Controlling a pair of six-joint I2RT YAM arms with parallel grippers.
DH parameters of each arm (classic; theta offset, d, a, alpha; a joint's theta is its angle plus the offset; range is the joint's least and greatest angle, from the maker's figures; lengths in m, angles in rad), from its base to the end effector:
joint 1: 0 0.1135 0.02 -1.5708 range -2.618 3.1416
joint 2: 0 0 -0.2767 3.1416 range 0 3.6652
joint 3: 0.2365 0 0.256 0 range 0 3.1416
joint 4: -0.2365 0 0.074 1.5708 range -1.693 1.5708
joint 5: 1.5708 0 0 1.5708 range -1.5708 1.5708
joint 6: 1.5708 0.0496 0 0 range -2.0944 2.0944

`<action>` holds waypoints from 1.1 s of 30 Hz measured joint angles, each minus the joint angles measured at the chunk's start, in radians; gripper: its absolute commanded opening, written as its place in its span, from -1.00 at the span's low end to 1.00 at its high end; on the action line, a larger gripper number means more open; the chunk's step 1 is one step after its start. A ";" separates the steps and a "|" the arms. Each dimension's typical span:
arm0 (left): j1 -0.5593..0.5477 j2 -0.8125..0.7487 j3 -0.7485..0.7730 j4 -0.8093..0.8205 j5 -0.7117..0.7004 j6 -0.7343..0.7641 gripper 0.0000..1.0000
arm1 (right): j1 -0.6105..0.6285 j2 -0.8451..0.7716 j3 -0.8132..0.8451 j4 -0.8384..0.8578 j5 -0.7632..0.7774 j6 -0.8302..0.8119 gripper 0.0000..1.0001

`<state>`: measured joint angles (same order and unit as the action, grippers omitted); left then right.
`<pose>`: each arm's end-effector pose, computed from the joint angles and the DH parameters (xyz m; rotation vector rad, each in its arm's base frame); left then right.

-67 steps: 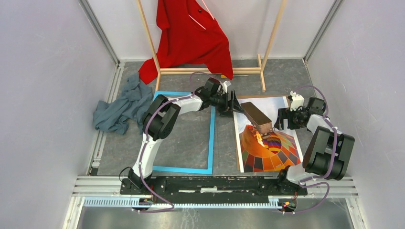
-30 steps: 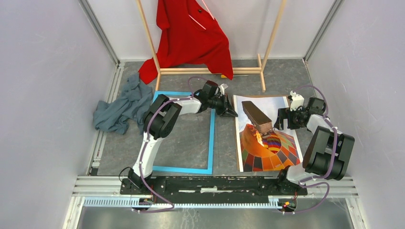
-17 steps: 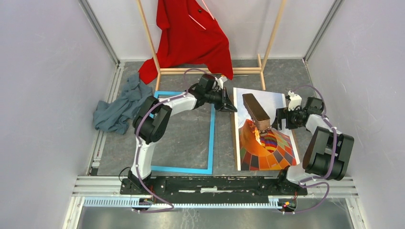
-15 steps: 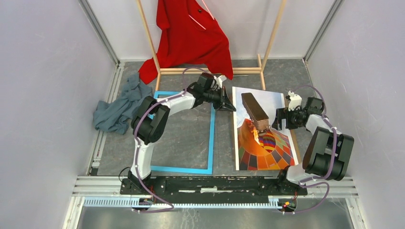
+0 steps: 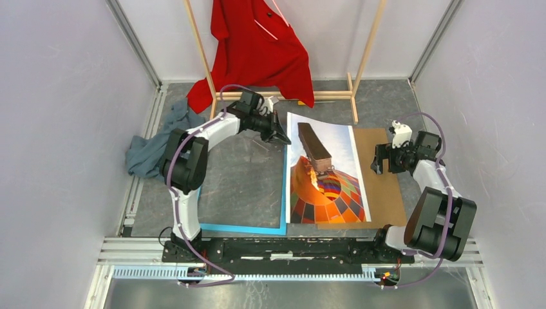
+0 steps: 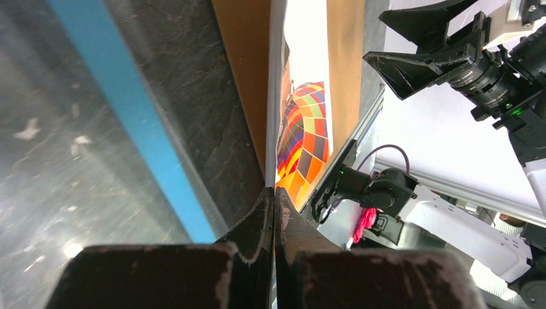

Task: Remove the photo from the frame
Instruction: Move the photo to the photo frame, then reset both arms

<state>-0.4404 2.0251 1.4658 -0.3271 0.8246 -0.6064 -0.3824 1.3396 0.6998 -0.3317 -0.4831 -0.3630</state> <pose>0.3936 -0.2258 0.1975 0.1871 2.6096 -1.4396 0.2485 -0.0751 0.1850 -0.1596 2.4045 0.2810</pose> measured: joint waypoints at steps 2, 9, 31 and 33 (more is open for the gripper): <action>0.026 -0.022 0.000 -0.036 0.004 0.033 -0.96 | 0.000 -0.006 0.000 0.006 0.006 0.000 0.96; 0.101 -0.053 -0.001 -0.187 0.015 0.163 -0.96 | -0.005 -0.006 -0.003 0.009 0.017 0.000 0.96; 0.293 -0.108 -0.044 -0.417 -0.041 0.452 1.00 | -0.009 -0.184 0.008 -0.067 0.018 -0.047 0.96; 0.338 -0.171 -0.061 -0.439 -0.058 0.497 1.00 | -0.011 -0.250 0.024 -0.099 0.004 -0.086 0.96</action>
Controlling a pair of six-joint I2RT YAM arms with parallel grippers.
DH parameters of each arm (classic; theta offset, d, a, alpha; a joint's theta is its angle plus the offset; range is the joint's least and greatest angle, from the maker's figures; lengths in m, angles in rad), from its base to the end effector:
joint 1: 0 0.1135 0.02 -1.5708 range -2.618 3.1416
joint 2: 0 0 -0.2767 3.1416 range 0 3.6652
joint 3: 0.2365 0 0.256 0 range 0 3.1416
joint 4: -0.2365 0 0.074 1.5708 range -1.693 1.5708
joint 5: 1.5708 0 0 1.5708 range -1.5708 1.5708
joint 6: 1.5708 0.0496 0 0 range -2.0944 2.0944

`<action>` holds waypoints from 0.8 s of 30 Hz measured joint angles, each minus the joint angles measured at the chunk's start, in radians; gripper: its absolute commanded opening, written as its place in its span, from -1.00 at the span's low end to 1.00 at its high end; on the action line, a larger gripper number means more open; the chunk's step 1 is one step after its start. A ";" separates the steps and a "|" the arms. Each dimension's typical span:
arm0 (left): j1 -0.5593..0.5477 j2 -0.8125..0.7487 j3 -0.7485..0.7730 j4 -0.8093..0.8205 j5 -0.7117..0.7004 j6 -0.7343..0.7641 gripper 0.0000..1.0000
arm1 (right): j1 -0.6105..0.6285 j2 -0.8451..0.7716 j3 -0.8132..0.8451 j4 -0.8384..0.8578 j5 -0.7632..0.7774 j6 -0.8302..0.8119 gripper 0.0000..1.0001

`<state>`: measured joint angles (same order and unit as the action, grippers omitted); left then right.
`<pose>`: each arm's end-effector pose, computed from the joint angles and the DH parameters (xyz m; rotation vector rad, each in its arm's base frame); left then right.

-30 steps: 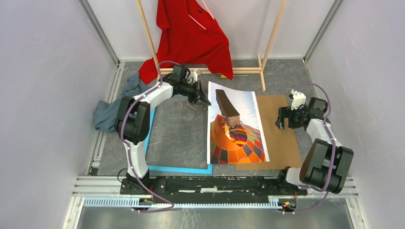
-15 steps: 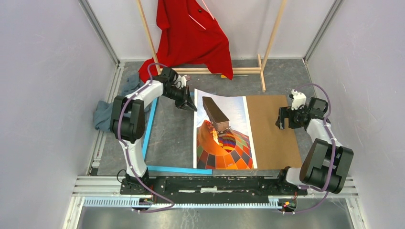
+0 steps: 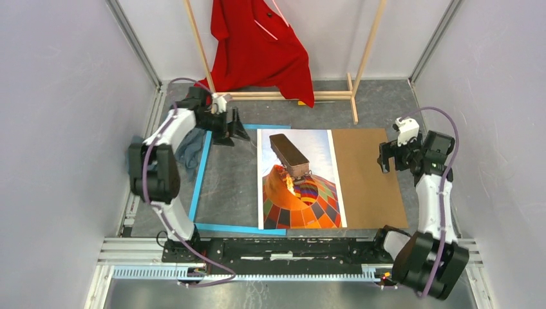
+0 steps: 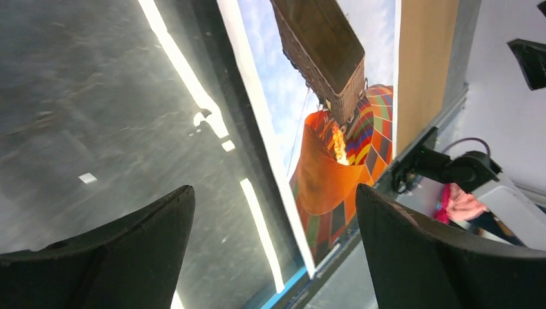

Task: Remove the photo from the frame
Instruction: Reset both arms

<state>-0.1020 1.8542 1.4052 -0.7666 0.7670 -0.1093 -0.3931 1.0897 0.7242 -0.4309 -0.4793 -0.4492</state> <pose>0.3803 -0.0735 0.2223 0.1830 2.6617 -1.1181 0.2197 -0.0663 0.2415 -0.2872 2.2427 0.1266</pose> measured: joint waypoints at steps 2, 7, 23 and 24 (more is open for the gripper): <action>0.047 -0.079 -0.016 -0.016 -0.014 0.048 1.00 | -0.001 -0.071 0.020 -0.042 -0.036 -0.045 0.96; 0.170 -0.343 -0.089 -0.027 -0.068 0.174 1.00 | 0.000 -0.218 0.103 -0.185 -0.156 -0.124 0.96; 0.209 -1.015 -0.435 -0.010 -0.198 0.381 1.00 | 0.011 -0.726 0.071 -0.245 -0.362 -0.096 0.96; 0.209 -1.026 -0.444 -0.010 -0.193 0.384 1.00 | 0.012 -0.752 0.067 -0.244 -0.371 -0.093 0.96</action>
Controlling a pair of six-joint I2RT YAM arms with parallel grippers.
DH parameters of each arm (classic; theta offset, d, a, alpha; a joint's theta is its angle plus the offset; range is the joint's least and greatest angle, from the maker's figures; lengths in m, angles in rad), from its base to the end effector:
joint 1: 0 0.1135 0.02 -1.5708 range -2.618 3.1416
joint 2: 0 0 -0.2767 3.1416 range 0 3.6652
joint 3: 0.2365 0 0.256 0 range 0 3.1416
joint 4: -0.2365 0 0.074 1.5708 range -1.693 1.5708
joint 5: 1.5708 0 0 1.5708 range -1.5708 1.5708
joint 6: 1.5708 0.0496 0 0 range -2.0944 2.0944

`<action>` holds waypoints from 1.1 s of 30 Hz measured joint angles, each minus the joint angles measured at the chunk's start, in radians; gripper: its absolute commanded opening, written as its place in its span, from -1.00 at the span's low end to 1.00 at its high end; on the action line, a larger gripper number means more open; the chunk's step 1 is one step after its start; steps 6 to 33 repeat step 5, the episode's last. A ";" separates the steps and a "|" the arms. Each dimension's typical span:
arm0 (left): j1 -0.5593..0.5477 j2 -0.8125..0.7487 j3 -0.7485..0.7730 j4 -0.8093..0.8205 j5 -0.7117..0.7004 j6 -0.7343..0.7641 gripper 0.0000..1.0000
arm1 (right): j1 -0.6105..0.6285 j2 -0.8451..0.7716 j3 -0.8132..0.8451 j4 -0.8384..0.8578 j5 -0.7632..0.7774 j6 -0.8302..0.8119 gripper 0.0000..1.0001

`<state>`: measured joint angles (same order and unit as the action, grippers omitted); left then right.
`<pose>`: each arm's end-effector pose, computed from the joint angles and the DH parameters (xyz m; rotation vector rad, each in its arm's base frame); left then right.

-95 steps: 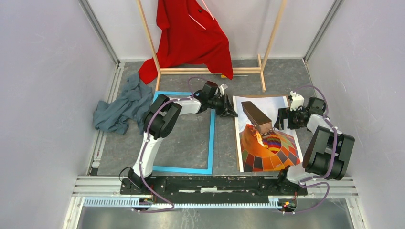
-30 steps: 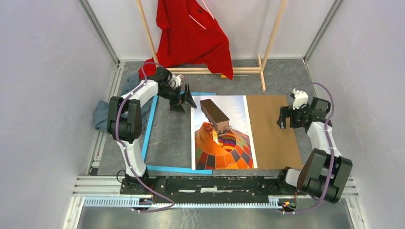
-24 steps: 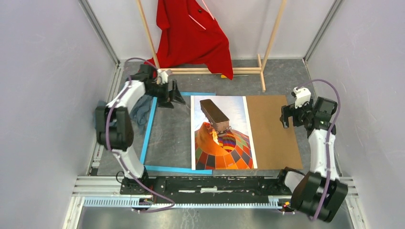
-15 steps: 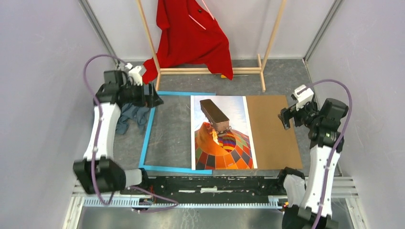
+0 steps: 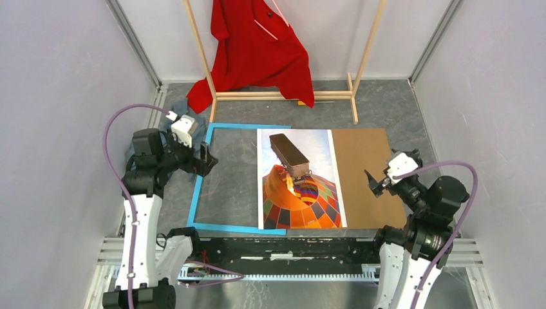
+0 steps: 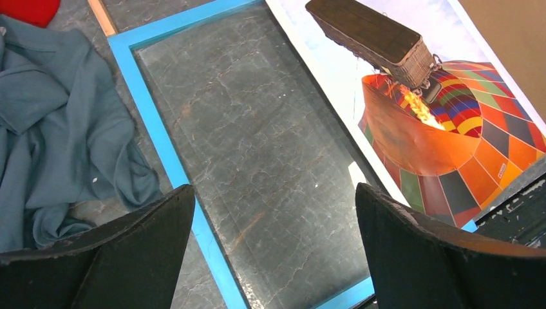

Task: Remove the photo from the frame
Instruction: Reset both arms

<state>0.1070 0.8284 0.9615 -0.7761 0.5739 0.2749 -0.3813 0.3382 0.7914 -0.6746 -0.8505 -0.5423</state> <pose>0.1661 -0.0092 0.3405 0.4856 2.0691 -0.4095 0.0701 0.0121 0.3448 -0.7127 1.5619 0.0791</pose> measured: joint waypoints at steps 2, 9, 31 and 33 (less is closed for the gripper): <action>0.000 -0.010 -0.004 0.001 0.006 0.002 1.00 | 0.000 -0.025 -0.003 0.002 -0.013 0.006 0.96; 0.000 -0.016 -0.008 0.013 0.012 0.005 1.00 | 0.000 -0.039 -0.007 0.012 -0.018 0.026 0.96; 0.000 -0.016 -0.008 0.013 0.012 0.005 1.00 | 0.000 -0.039 -0.007 0.012 -0.018 0.026 0.96; 0.000 -0.016 -0.008 0.013 0.012 0.005 1.00 | 0.000 -0.039 -0.007 0.012 -0.018 0.026 0.96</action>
